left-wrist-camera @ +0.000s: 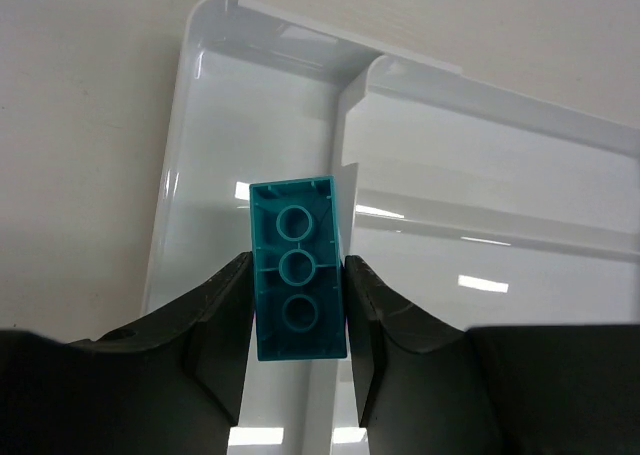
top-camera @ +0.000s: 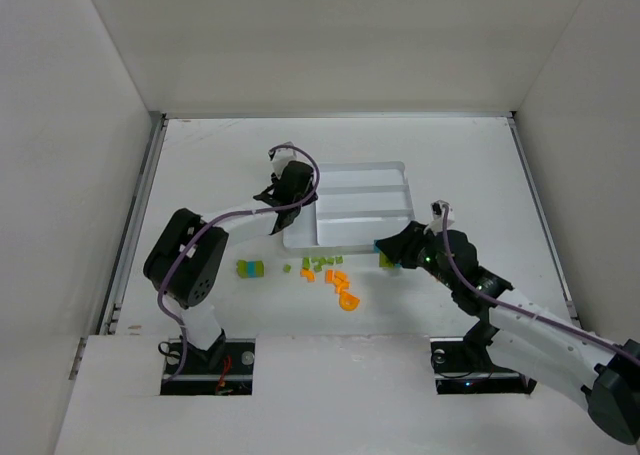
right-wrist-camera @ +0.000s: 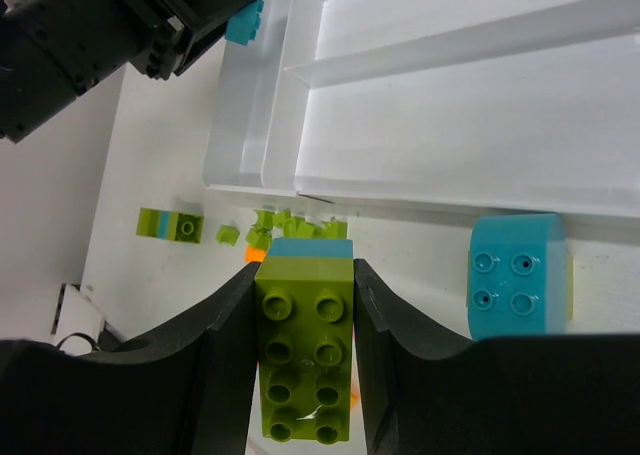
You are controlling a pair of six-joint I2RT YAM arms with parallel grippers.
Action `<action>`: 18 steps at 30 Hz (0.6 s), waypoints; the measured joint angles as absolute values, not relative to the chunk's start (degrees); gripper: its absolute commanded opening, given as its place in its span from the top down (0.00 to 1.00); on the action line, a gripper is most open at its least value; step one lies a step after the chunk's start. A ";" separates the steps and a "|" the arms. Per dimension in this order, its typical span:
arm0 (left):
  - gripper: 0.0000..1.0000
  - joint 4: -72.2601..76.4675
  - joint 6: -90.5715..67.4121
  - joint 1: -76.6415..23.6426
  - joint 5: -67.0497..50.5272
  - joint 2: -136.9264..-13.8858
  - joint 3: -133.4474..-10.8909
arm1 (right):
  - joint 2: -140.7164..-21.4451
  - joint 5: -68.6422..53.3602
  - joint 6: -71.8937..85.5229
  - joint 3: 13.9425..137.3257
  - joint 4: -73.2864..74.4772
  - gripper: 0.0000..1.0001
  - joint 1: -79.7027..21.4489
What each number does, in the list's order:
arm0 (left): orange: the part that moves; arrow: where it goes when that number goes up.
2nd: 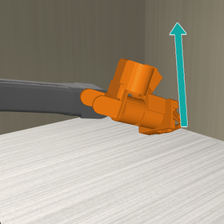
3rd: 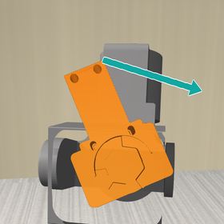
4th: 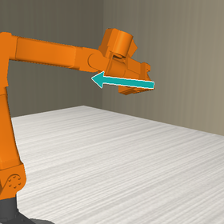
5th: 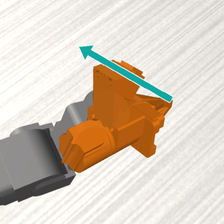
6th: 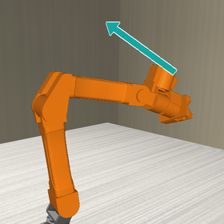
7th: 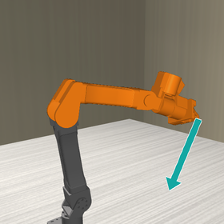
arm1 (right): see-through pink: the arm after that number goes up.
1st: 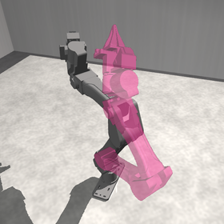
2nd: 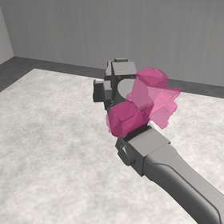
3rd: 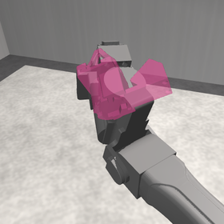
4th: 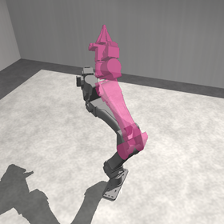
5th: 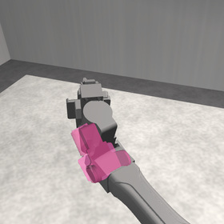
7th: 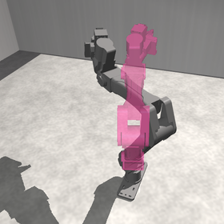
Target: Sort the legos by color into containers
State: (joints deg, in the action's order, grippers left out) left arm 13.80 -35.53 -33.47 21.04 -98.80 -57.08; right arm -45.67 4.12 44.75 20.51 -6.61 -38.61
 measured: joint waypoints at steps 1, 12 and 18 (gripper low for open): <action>0.62 13.67 -35.51 -33.39 20.99 -99.44 -57.12 | -45.84 4.10 44.75 20.51 -6.61 0.76 -38.61; 0.42 13.30 -36.32 -34.61 20.95 -93.10 -53.25 | -52.05 2.90 45.60 23.55 -8.03 0.75 -39.62; 0.43 17.96 -44.18 -38.83 16.69 -77.43 -40.51 | -58.39 -1.34 49.36 27.38 -13.80 0.71 -39.59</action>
